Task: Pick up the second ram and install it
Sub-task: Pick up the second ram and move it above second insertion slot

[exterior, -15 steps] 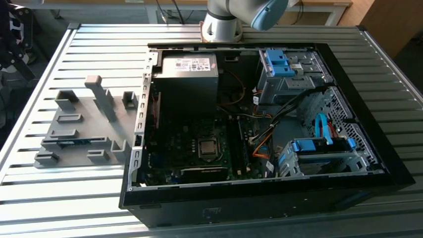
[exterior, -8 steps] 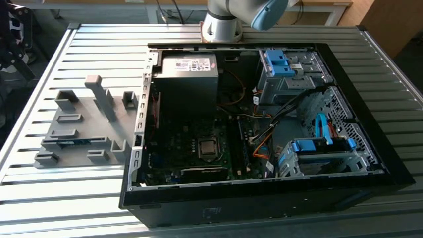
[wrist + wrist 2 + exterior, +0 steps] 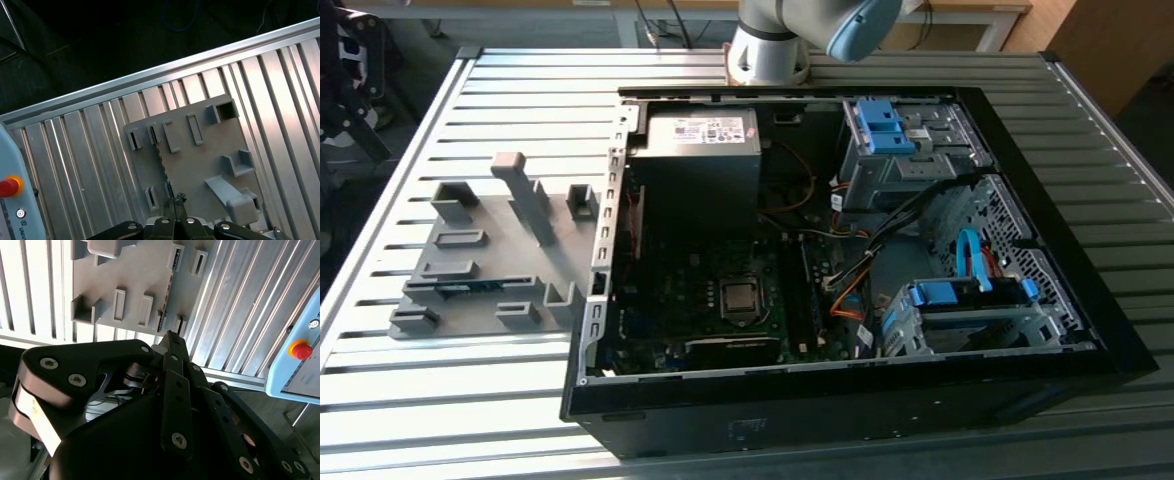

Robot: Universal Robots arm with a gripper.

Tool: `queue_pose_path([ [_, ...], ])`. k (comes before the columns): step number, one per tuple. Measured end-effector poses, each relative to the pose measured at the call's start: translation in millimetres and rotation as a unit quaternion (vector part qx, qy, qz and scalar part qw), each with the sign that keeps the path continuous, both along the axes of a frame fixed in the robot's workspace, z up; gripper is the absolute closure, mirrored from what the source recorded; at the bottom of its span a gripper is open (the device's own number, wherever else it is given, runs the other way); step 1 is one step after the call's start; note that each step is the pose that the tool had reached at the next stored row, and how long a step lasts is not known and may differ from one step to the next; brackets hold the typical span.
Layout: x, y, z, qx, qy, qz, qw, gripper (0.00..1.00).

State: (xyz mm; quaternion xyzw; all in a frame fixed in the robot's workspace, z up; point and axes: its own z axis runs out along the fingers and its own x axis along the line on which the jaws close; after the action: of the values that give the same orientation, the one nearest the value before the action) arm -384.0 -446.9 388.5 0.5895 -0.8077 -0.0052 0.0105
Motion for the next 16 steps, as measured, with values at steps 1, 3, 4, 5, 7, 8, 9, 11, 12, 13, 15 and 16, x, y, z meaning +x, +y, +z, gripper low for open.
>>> queue_pose_path([
  [1,0.0,0.0,0.0,0.0,0.0,0.001,1.0,0.89],
  [3,0.0,0.0,0.0,0.0,0.0,0.004,1.0,0.89],
  [4,0.0,0.0,0.0,0.0,0.0,0.006,1.0,0.89],
  [5,0.0,-0.1,0.0,0.0,0.0,0.01,1.0,0.89],
  [7,0.0,-0.1,-0.2,0.0,-0.0001,0.022,0.9998,0.89],
  [8,0.1,-0.1,-0.2,0.0,0.0,0.029,0.9996,0.89],
  [9,0.1,-0.1,-0.3,0.0,0.0,0.036,0.9993,0.89],
  [11,0.0,-0.1,-0.5,0.0,-0.0007,0.046,0.9989,0.89],
  [12,0.0,-0.1,-0.7,0.0003,-0.0015,0.047,0.9989,0.89],
  [13,-0.1,-0.1,-0.9,0.0027,-0.0022,0.047,0.9989,0.89],
  [15,0.0,0.0,-1.3,0.0118,-0.0028,0.047,0.9988,0.89],
  [16,0.0,0.0,-1.7,0.0169,-0.003,0.047,0.9987,0.89],
])
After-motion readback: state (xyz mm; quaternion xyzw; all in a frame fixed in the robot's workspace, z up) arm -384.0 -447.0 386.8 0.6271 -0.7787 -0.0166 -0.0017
